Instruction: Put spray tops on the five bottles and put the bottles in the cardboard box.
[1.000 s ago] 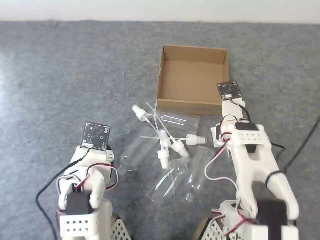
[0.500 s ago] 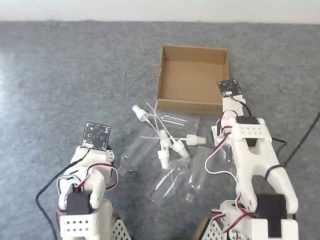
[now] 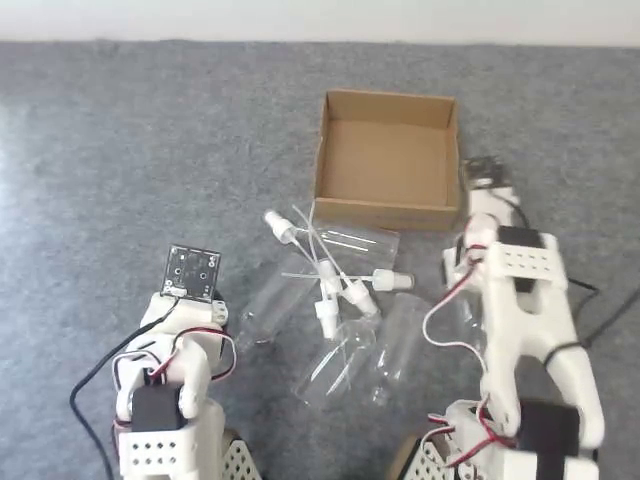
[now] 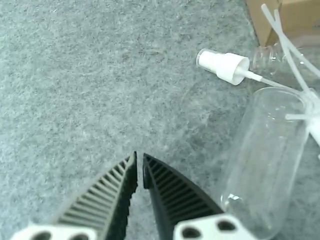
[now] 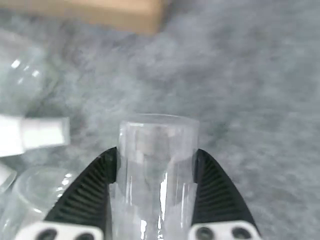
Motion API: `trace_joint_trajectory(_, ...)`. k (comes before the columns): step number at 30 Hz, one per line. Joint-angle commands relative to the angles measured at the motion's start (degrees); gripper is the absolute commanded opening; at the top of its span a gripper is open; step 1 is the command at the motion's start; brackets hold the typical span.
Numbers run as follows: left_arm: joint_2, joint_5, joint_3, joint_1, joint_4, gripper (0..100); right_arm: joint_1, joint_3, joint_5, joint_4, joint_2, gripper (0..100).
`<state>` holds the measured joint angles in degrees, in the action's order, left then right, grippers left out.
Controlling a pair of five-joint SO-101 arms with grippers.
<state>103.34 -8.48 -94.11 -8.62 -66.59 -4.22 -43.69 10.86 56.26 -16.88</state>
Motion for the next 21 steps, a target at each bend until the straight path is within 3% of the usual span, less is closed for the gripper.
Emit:
trace_joint_trajectory(1,1.05,-0.62,0.57,0.18,1.93,2,-2.59,2.99,-0.26,4.7,-9.45,0.9)
trace_joint_trajectory(9,1.05,-0.62,0.57,0.18,1.93,2,-2.51,2.99,-2.02,15.52,-22.81,1.1)
trace_joint_trajectory(21,1.05,-0.62,0.57,0.0,1.93,2,-2.68,2.99,-29.98,16.13,-26.95,1.3)
